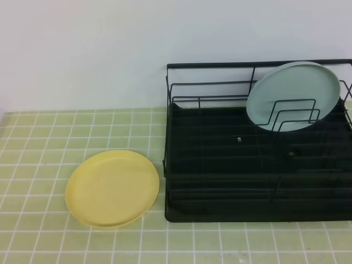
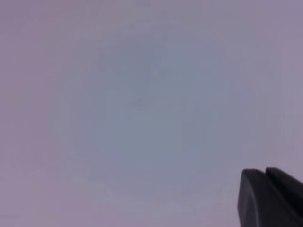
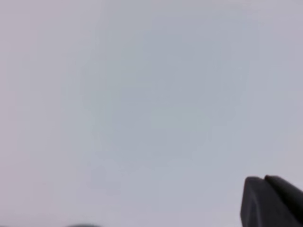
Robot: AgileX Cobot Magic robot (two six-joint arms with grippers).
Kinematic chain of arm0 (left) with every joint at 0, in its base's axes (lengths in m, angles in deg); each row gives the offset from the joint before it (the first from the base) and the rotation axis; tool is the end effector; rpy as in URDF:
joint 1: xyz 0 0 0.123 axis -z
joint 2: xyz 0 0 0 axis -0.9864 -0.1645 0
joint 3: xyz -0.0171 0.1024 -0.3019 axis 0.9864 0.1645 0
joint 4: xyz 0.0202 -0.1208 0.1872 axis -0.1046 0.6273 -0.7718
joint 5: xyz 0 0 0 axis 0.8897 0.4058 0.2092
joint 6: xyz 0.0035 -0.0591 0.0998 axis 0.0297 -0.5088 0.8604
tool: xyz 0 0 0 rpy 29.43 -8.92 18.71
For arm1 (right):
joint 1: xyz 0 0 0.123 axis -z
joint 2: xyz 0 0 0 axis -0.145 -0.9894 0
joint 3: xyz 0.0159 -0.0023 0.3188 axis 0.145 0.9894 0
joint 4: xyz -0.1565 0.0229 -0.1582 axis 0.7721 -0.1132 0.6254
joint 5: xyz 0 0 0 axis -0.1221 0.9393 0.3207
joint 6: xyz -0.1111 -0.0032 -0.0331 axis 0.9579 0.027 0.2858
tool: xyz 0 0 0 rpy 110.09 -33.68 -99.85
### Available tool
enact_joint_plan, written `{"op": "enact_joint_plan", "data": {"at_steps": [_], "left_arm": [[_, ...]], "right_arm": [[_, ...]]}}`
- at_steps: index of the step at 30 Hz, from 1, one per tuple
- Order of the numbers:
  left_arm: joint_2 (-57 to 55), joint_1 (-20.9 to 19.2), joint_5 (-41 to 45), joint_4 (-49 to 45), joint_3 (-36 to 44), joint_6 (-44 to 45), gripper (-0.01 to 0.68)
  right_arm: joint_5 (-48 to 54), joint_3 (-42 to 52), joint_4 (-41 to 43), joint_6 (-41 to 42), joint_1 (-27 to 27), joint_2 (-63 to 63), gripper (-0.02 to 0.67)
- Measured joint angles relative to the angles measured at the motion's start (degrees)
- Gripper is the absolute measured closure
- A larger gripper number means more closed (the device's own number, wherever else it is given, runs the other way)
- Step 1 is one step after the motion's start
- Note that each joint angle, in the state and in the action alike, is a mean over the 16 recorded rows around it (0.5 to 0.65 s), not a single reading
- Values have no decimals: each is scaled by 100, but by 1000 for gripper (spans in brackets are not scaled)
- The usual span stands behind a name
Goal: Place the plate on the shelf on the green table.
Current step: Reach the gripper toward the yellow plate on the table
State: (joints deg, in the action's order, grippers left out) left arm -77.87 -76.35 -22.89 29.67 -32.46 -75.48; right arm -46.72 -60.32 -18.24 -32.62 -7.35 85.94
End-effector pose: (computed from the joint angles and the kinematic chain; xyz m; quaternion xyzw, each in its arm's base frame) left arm -0.0046 0.0117 0.2748 -0.0307 0.4462 -0.0177 0.8942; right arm 0.0051 0.0046 0.2593 -0.0491 0.5142 -0.0567 0.8544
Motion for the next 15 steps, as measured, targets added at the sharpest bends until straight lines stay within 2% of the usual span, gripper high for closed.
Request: {"op": "enact_joint_plan", "data": {"at_steps": [4, 8, 11, 15], "left_arm": [[0, 0, -241, 15, 0, -24, 673], [0, 0, -363, 28, 0, -78, 673], [0, 0, -365, 36, 0, -129, 673], [0, 0, -326, 41, 0, -325, 673]], "right_arm": [[-319, -56, -3, -153, 0, 0, 652], [-135, -323, 89, -326, 0, -1, 652], [345, -682, 190, -459, 0, -1, 652], [1492, -1340, 328, -603, 0, -60, 652]]}}
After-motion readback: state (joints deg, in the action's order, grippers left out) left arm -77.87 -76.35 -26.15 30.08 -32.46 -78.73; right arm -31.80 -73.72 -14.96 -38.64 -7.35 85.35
